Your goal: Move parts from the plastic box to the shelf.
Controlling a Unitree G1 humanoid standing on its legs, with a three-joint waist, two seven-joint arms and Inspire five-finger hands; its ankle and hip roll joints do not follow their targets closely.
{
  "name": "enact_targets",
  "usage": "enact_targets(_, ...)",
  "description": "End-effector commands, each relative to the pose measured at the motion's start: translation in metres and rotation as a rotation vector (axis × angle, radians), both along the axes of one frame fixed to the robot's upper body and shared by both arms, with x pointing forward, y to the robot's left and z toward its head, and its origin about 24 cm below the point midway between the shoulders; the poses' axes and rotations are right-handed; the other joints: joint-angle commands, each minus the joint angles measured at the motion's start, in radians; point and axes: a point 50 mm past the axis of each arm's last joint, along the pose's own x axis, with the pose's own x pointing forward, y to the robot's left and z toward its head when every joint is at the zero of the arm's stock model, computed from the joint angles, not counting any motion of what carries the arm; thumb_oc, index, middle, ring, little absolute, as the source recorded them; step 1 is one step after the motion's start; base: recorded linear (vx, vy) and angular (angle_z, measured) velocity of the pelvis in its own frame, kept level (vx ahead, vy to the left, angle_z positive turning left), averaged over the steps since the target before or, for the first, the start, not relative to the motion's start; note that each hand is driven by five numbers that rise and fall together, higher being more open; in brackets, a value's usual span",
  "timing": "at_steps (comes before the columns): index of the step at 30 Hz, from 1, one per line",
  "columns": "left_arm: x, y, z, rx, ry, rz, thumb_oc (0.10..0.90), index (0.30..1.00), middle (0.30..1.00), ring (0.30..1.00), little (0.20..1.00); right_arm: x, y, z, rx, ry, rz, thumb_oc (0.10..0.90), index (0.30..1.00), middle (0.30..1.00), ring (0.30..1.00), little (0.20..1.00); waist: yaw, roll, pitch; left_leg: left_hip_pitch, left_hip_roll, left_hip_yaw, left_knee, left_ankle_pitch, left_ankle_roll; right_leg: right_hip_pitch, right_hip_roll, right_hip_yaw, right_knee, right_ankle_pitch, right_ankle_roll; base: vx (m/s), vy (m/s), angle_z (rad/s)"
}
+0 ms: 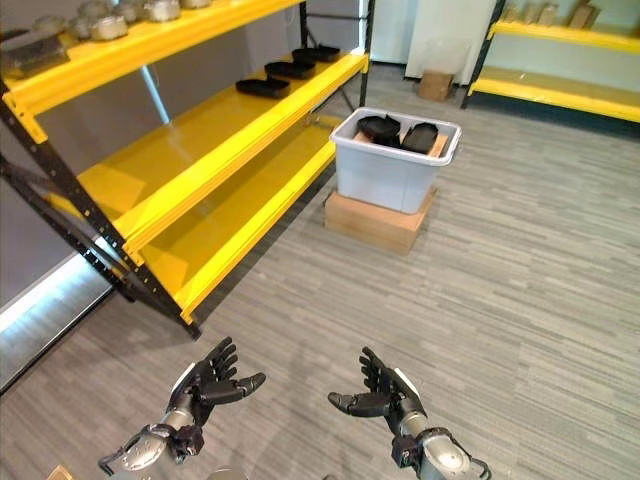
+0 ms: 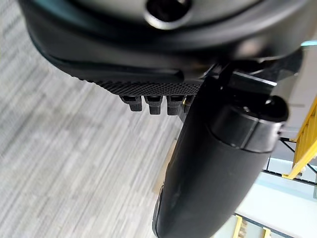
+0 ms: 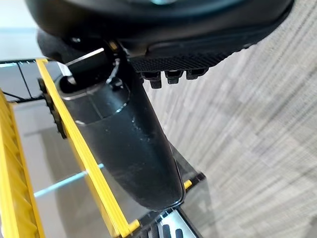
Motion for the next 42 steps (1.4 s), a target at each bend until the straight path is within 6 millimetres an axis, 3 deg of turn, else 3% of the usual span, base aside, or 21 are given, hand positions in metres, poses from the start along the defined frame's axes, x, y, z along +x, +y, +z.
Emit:
enact_targets(1, 0.028, 0.009, 0.041, -0.014, -0.236, 0.032, 0.9, 1.0, 1.0, 1.0, 1.0, 0.028, 0.001, 0.037, 0.054, -0.228, -0.019, 0.9, 1.0, 1.0, 1.0, 1.0, 0.033, -0.001, 0.047, 0.077, 0.009, 0.079, -0.331, -0.023, 0.053, 0.017, -0.091, 0.086, -0.085, 0.023, 0.121, 0.28, 0.162, 0.11)
enact_targets(3, 0.027, 0.009, 0.037, -0.006, -0.221, 0.037, 0.9, 1.0, 1.0, 1.0, 1.0, 0.028, 0.001, 0.036, 0.044, -0.231, -0.03, 0.9, 1.0, 1.0, 1.0, 1.0, 0.042, 0.006, 0.041, 0.067, 0.047, 0.076, -0.612, 0.013, 0.041, 0.039, -0.108, 0.096, -0.076, 0.004, 0.148, 0.36, 0.237, 0.06)
enact_targets(4, 0.026, 0.009, 0.036, 0.001, -0.218, 0.043, 0.9, 1.0, 1.0, 1.0, 1.0, 0.027, 0.0, 0.035, 0.035, -0.229, -0.035, 0.9, 1.0, 1.0, 1.0, 1.0, 0.047, 0.018, 0.035, 0.046, 0.071, 0.064, -0.722, 0.076, 0.025, 0.055, -0.11, 0.099, -0.078, -0.007, 0.159, 0.35, 0.206, -0.25)
enact_targets(7, 0.024, 0.011, 0.035, -0.003, -0.218, 0.056, 0.9, 1.0, 1.0, 1.0, 1.0, 0.024, -0.001, 0.033, 0.018, -0.218, -0.024, 0.9, 1.0, 1.0, 1.0, 1.0, 0.06, 0.036, 0.028, 0.067, 0.091, 0.054, -0.841, 0.159, -0.01, 0.118, -0.126, 0.124, -0.064, -0.033, 0.181, 0.36, 0.214, -0.32)
enact_targets(9, 0.024, 0.011, 0.035, -0.007, -0.222, 0.057, 0.9, 1.0, 1.0, 1.0, 1.0, 0.022, 0.002, 0.029, 0.019, -0.204, -0.016, 0.9, 1.0, 1.0, 1.0, 1.0, 0.069, 0.044, 0.003, 0.097, 0.088, 0.049, -0.818, 0.124, 0.001, 0.132, -0.148, 0.14, -0.041, -0.047, 0.203, 0.3, 0.244, -0.52)
enact_targets(13, 0.03, 0.013, 0.042, 0.001, -0.248, 0.039, 0.9, 1.0, 1.0, 1.0, 1.0, 0.024, 0.008, 0.029, 0.053, -0.203, -0.027, 0.9, 1.0, 1.0, 1.0, 1.0, 0.068, 0.024, -0.013, 0.096, 0.04, 0.077, -0.729, 0.043, 0.027, 0.15, -0.218, 0.159, -0.021, -0.02, 0.233, 0.25, 0.226, -0.46)
enact_targets(14, 0.032, 0.014, 0.046, 0.013, -0.265, 0.02, 0.9, 1.0, 1.0, 1.0, 1.0, 0.024, 0.013, 0.03, 0.065, -0.214, -0.006, 0.9, 1.0, 1.0, 1.0, 1.0, 0.071, 0.011, -0.026, 0.099, 0.006, 0.085, -0.698, -0.007, 0.049, 0.15, -0.271, 0.167, -0.012, 0.022, 0.261, 0.24, 0.249, -0.05)
enact_targets(17, 0.034, 0.014, 0.049, 0.027, -0.272, 0.009, 0.9, 1.0, 1.0, 1.0, 1.0, 0.026, 0.018, 0.03, 0.071, -0.21, 0.005, 0.9, 1.0, 1.0, 1.0, 1.0, 0.076, 0.005, -0.034, 0.094, -0.037, 0.085, -0.659, -0.053, 0.079, 0.126, -0.315, 0.181, 0.029, 0.075, 0.273, 0.19, 0.226, -0.1)
enact_targets(20, 0.04, 0.013, 0.054, 0.05, -0.294, -0.011, 0.9, 1.0, 1.0, 1.0, 1.0, 0.031, 0.027, 0.033, 0.079, -0.234, 0.029, 0.9, 1.0, 1.0, 1.0, 1.0, 0.066, 0.019, -0.028, 0.133, -0.128, 0.08, -0.658, -0.108, 0.161, -0.013, -0.372, 0.242, 0.295, 0.234, 0.261, 0.21, 0.418, 0.02)
enact_targets(21, 0.042, 0.015, 0.056, 0.067, -0.299, -0.008, 0.9, 1.0, 1.0, 1.0, 1.0, 0.033, 0.032, 0.033, 0.075, -0.24, 0.052, 0.9, 1.0, 1.0, 1.0, 1.0, 0.067, 0.042, -0.004, 0.186, -0.151, 0.097, -0.683, -0.128, 0.195, -0.078, -0.413, 0.163, 0.424, 0.261, 0.242, 0.24, 0.474, 0.05)
enact_targets(22, 0.042, 0.017, 0.056, 0.078, -0.297, -0.009, 0.9, 1.0, 1.0, 1.0, 1.0, 0.032, 0.034, 0.032, 0.072, -0.237, 0.063, 0.9, 1.0, 1.0, 1.0, 1.0, 0.073, 0.056, 0.007, 0.216, -0.155, 0.107, -0.696, -0.155, 0.197, -0.104, -0.424, 0.098, 0.467, 0.223, 0.252, 0.22, 0.394, -0.01)
enact_targets(24, 0.041, 0.017, 0.056, 0.071, -0.293, -0.007, 0.9, 1.0, 1.0, 1.0, 1.0, 0.032, 0.034, 0.031, 0.077, -0.224, 0.069, 0.9, 1.0, 1.0, 1.0, 1.0, 0.036, 0.074, 0.028, 0.272, -0.15, 0.113, -0.733, -0.146, 0.197, -0.21, -0.334, 0.076, 0.448, 0.134, 0.225, 0.2, 0.125, -0.31)
enact_targets(26, 0.04, 0.019, 0.054, 0.06, -0.285, 0.003, 0.9, 1.0, 1.0, 1.0, 1.0, 0.031, 0.035, 0.029, 0.087, -0.212, 0.071, 0.9, 1.0, 1.0, 1.0, 1.0, 0.029, 0.078, 0.037, 0.32, -0.149, 0.114, -0.762, -0.155, 0.188, -0.227, -0.309, 0.059, 0.334, 0.115, 0.228, 0.25, -0.046, -0.17)
enact_targets(29, 0.038, 0.023, 0.053, 0.059, -0.282, 0.031, 0.9, 1.0, 1.0, 1.0, 1.0, 0.033, 0.036, 0.03, 0.082, -0.218, 0.087, 0.9, 1.0, 1.0, 1.0, 1.0, 0.021, 0.077, 0.039, 0.376, -0.136, 0.128, -0.809, -0.168, 0.156, -0.259, -0.293, 0.029, 0.087, 0.165, 0.252, 0.22, -0.13, -0.1)
enact_targets(31, 0.037, 0.024, 0.052, 0.059, -0.282, 0.039, 0.9, 1.0, 1.0, 1.0, 1.0, 0.033, 0.036, 0.031, 0.074, -0.22, 0.09, 0.9, 1.0, 1.0, 1.0, 1.0, 0.017, 0.077, 0.04, 0.389, -0.13, 0.125, -0.816, -0.171, 0.148, -0.265, -0.29, 0.048, 0.042, 0.186, 0.265, 0.22, -0.159, -0.19)
enact_targets(32, 0.036, 0.024, 0.051, 0.058, -0.28, 0.046, 0.9, 1.0, 1.0, 1.0, 1.0, 0.032, 0.035, 0.032, 0.071, -0.222, 0.09, 0.9, 1.0, 1.0, 1.0, 1.0, 0.008, 0.068, 0.035, 0.417, -0.124, 0.115, -0.83, -0.181, 0.131, -0.266, -0.278, 0.102, -0.014, 0.219, 0.283, 0.36, -0.274, 0.07)
enact_targets(34, 0.034, 0.023, 0.048, 0.048, -0.271, 0.046, 0.9, 1.0, 1.0, 1.0, 1.0, 0.029, 0.035, 0.029, 0.075, -0.209, 0.09, 0.9, 1.0, 1.0, 1.0, 1.0, 0.011, 0.053, 0.016, 0.44, -0.112, 0.11, -0.838, -0.197, 0.116, -0.236, -0.258, 0.105, -0.043, 0.222, 0.276, 0.42, -0.315, 0.18)
enact_targets(35, 0.034, 0.02, 0.046, 0.037, -0.267, 0.048, 0.9, 1.0, 1.0, 1.0, 1.0, 0.03, 0.032, 0.029, 0.08, -0.208, 0.081, 0.9, 1.0, 1.0, 1.0, 1.0, 0.007, 0.058, -0.003, 0.457, -0.071, 0.096, -0.822, -0.198, 0.095, -0.219, -0.227, 0.11, -0.005, 0.201, 0.258, 0.44, -0.349, 0.26)
enact_targets(37, 0.038, 0.02, 0.049, 0.018, -0.284, 0.063, 0.9, 1.0, 1.0, 1.0, 1.0, 0.034, 0.03, 0.037, 0.081, -0.248, 0.082, 0.9, 1.0, 1.0, 1.0, 1.0, -0.007, 0.067, -0.012, 0.453, -0.006, 0.078, -0.779, -0.157, 0.062, -0.232, -0.189, 0.123, 0.036, 0.157, 0.229, 0.33, -0.35, 0.36)
enact_targets(41, 0.039, 0.015, 0.047, -0.003, -0.277, 0.058, 0.9, 1.0, 1.0, 1.0, 1.0, 0.031, 0.024, 0.035, 0.085, -0.233, 0.059, 0.9, 1.0, 1.0, 1.0, 1.0, -0.013, 0.065, -0.015, 0.392, 0.042, 0.064, -0.647, -0.084, 0.037, -0.188, -0.152, 0.098, 0.027, 0.119, 0.186, 0.18, -0.277, 0.15)
enact_targets(42, 0.041, 0.014, 0.047, -0.02, -0.272, 0.068, 0.9, 1.0, 1.0, 1.0, 1.0, 0.031, 0.02, 0.034, 0.073, -0.226, 0.051, 0.9, 1.0, 1.0, 1.0, 1.0, -0.008, 0.056, -0.003, 0.31, 0.061, 0.031, -0.466, 0.011, 0.036, -0.148, -0.113, 0.103, 0.004, 0.09, 0.144, 0.11, -0.212, -0.03)
